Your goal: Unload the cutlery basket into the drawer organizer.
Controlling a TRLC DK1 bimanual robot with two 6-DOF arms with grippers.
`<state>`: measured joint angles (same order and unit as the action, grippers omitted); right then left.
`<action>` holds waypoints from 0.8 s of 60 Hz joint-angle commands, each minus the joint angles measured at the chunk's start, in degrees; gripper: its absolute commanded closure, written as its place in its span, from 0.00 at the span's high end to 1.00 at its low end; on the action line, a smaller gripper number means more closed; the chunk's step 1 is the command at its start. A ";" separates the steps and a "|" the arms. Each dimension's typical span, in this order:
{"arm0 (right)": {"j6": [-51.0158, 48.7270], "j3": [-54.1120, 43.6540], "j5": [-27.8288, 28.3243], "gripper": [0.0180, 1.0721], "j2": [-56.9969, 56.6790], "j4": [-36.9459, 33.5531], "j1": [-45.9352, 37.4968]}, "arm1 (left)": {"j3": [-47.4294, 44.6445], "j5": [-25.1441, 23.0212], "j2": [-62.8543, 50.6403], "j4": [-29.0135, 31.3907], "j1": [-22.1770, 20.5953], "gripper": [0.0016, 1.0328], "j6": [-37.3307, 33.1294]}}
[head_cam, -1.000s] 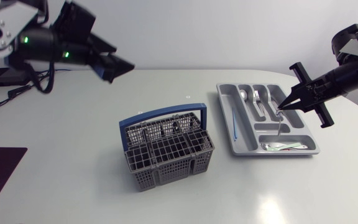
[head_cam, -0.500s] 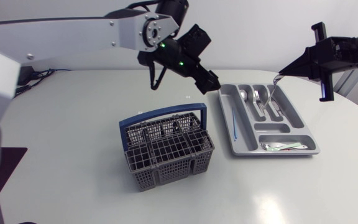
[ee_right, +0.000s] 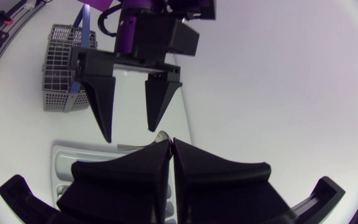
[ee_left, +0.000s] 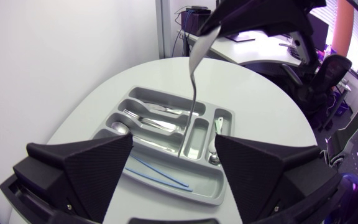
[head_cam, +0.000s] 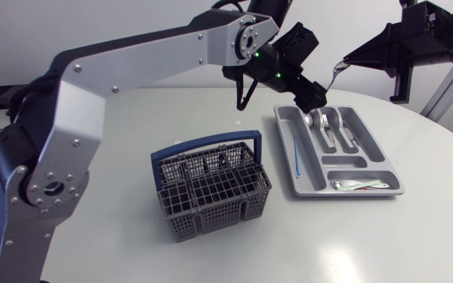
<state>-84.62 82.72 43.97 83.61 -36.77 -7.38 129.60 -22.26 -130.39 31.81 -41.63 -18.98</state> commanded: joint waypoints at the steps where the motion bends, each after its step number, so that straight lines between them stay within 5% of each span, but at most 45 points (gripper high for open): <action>1: 2.97 -2.12 0.95 0.05 -1.17 0.83 0.70 | 1.62 -0.68 -2.68 0.97 -0.47 0.84 1.93; 10: 3.32 -4.85 1.03 0.05 -3.02 0.91 1.58 | 2.94 -1.64 -3.73 0.97 -0.30 0.78 2.46; 31: 5.61 -6.60 0.33 0.05 -3.46 2.06 4.21 | -1.72 -3.23 -0.75 0.97 0.23 0.41 1.76; 48: 5.61 -6.52 0.07 0.05 -3.28 2.50 3.60 | -7.08 -3.67 4.97 0.36 1.55 0.39 0.61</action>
<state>-79.88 77.76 44.14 80.99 -34.46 -3.46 124.60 -25.26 -129.16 32.53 -40.62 -17.80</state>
